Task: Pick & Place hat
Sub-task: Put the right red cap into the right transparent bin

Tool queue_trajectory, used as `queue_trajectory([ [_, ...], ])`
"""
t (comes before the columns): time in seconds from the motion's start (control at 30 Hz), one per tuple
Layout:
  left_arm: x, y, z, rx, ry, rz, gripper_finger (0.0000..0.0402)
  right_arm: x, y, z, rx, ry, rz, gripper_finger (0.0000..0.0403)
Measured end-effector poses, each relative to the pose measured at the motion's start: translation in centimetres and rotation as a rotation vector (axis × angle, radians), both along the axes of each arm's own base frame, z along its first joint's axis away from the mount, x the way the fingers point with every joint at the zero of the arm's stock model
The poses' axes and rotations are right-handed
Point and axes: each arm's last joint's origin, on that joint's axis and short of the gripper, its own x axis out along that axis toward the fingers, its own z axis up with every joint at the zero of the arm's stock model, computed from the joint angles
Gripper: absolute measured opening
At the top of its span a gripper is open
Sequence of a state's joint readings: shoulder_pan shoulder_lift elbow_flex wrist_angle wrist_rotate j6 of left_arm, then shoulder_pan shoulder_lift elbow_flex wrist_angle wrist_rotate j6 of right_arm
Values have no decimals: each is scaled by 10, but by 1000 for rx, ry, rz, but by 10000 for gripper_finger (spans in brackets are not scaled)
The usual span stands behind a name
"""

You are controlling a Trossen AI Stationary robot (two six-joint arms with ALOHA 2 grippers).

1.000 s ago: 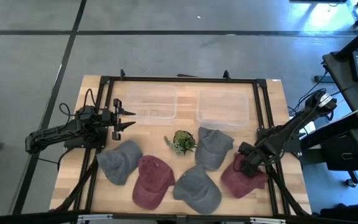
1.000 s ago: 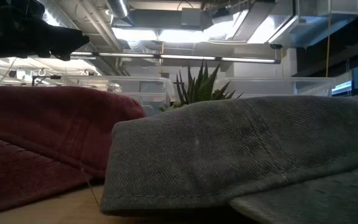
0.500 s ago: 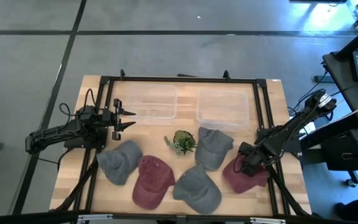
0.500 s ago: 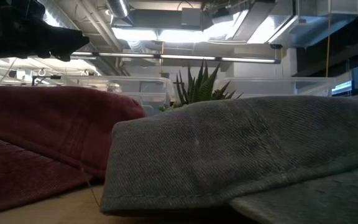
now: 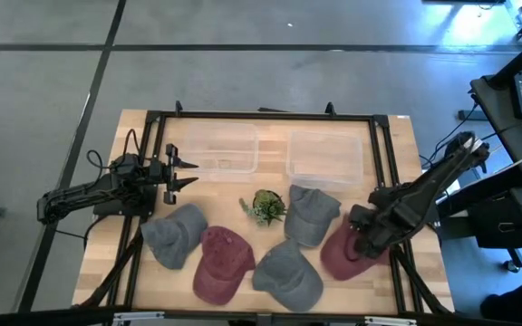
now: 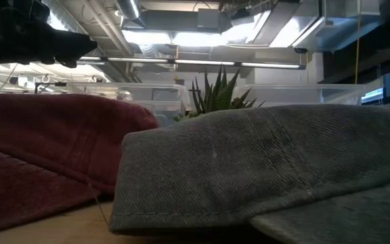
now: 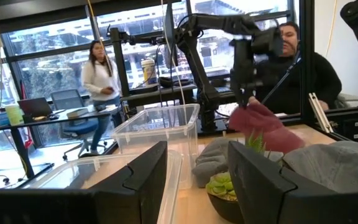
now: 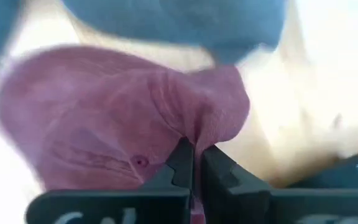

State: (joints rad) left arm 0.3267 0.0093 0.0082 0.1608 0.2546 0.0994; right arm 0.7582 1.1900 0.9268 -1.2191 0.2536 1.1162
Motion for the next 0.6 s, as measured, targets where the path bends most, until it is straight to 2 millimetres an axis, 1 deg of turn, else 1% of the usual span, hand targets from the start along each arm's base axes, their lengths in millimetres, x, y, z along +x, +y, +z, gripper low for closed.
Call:
queue_trajectory([
  [0.23,0,0,0,0,5,1,164,-3,-2,59,-48,-55,60,9],
  [0.4,0,0,-1,23,10,4,164,-7,-6,99,-37,-94,123,9],
  [0.5,0,0,-1,23,10,4,164,-9,-11,121,-70,-169,166,8],
  [0.6,0,0,-1,23,10,4,164,-9,-15,141,-134,-280,205,8],
])
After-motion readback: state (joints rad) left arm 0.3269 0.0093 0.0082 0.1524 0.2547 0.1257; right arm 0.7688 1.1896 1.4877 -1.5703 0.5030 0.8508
